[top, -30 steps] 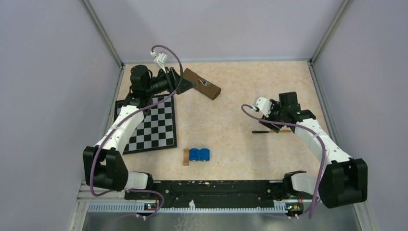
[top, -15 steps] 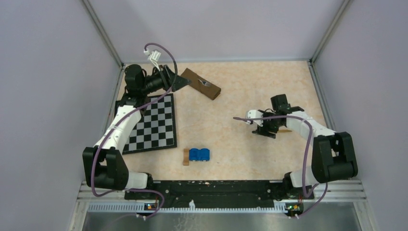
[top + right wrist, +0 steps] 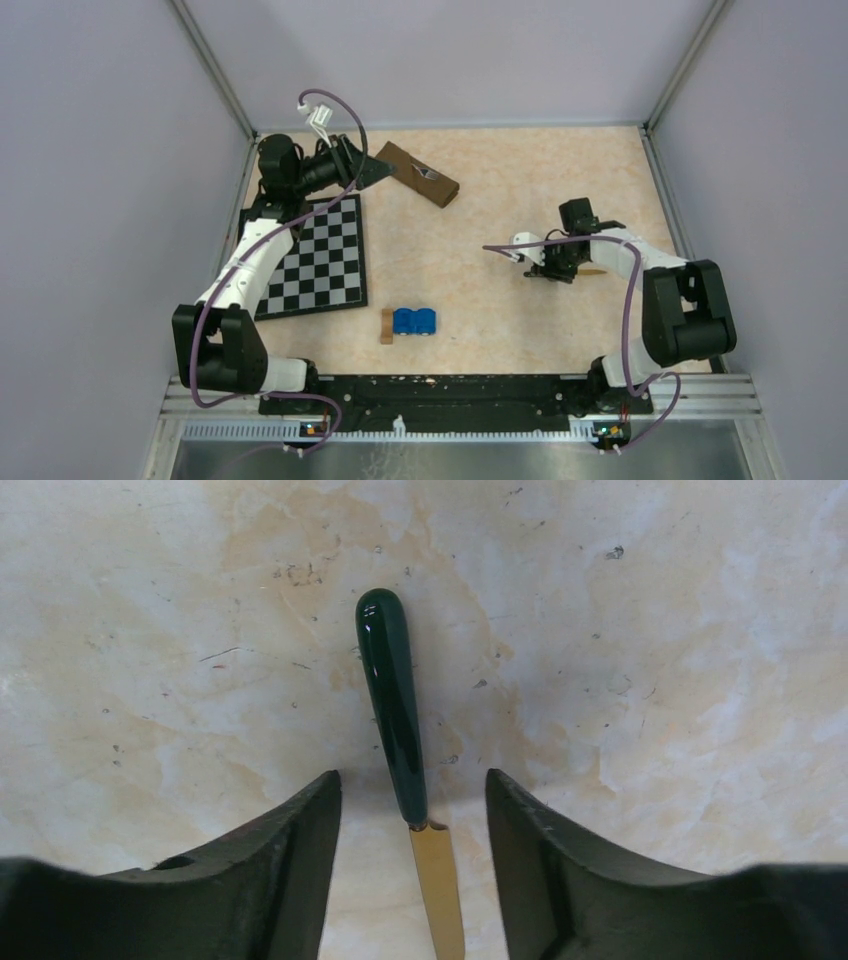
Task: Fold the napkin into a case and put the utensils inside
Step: Pick up the knife from the center of the board, then insert the knife into the folded napkin.
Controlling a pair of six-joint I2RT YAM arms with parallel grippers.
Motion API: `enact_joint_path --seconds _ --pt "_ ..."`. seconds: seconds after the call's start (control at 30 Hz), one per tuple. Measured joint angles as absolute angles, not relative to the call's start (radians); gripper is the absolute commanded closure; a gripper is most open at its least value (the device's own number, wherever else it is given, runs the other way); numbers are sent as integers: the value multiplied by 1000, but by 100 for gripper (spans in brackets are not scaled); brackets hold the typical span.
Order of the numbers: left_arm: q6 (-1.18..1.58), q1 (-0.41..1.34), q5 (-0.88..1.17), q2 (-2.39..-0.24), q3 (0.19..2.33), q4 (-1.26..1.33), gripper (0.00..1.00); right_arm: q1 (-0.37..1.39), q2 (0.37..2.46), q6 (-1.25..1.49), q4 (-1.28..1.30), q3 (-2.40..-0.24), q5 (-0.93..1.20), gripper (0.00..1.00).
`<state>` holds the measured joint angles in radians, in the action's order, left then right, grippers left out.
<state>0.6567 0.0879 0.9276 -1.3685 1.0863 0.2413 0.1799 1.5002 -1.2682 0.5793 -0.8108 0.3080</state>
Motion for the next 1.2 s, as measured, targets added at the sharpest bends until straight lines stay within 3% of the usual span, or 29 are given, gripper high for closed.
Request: enact_joint_path --seconds 0.17,0.37,0.6,0.93,1.2 --pt "657 87 928 -1369 1085 241 38 178 1499 -1259 549 -794 311 70" --pt "657 87 928 -1380 1085 244 38 178 1467 -1245 491 -752 317 100" --pt "655 86 927 -1393 1084 244 38 199 1370 -1137 420 -664 305 100" --pt "638 85 917 -1458 1084 238 38 443 1022 -592 290 -633 194 100" --pt "579 83 847 -1589 1092 175 39 571 1175 -202 281 -913 10 100"
